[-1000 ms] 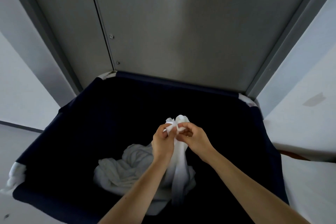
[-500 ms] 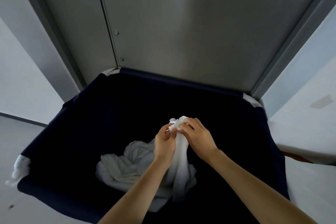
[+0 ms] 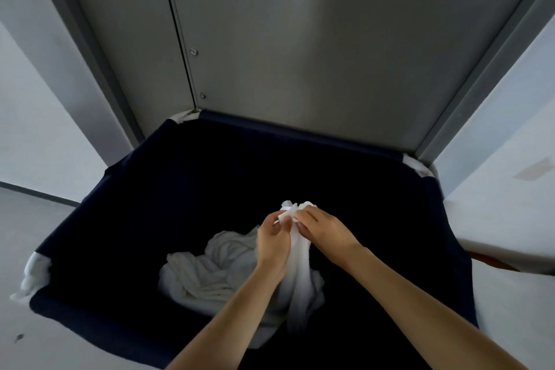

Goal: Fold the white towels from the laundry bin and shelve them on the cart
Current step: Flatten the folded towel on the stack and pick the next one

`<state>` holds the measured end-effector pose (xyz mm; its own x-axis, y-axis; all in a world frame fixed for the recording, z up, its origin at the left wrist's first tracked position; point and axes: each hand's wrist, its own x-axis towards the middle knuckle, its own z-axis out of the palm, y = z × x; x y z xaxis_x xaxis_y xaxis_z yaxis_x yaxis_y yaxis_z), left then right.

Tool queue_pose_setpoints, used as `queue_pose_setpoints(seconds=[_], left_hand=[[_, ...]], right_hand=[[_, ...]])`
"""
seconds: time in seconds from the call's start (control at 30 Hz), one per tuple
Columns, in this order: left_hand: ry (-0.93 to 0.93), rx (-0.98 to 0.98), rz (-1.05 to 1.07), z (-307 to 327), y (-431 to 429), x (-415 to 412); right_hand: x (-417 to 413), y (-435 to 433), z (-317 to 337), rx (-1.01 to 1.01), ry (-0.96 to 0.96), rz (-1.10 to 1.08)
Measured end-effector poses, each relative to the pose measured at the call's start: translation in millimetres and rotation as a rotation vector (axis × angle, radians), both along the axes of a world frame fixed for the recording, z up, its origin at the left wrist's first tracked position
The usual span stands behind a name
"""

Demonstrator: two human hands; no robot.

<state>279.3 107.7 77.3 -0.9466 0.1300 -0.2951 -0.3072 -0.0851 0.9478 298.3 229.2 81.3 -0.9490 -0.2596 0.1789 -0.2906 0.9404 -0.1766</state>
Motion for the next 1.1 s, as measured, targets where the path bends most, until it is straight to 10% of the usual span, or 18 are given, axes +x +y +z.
queue_pose_setpoints(seconds=[0.27, 0.63, 1.1], left_hand=[[-0.015, -0.009, -0.009, -3, 0, 8], [0.207, -0.181, -0.057, 0, -5, 4], [0.582, -0.376, -0.246, 29, -11, -32]], right_hand=[[6, -8, 6, -0.019, 0.13, -0.103], [-6, -31, 18, -0.844, -0.075, -0.466], [-11, 2, 42, -0.848, -0.152, -0.348]])
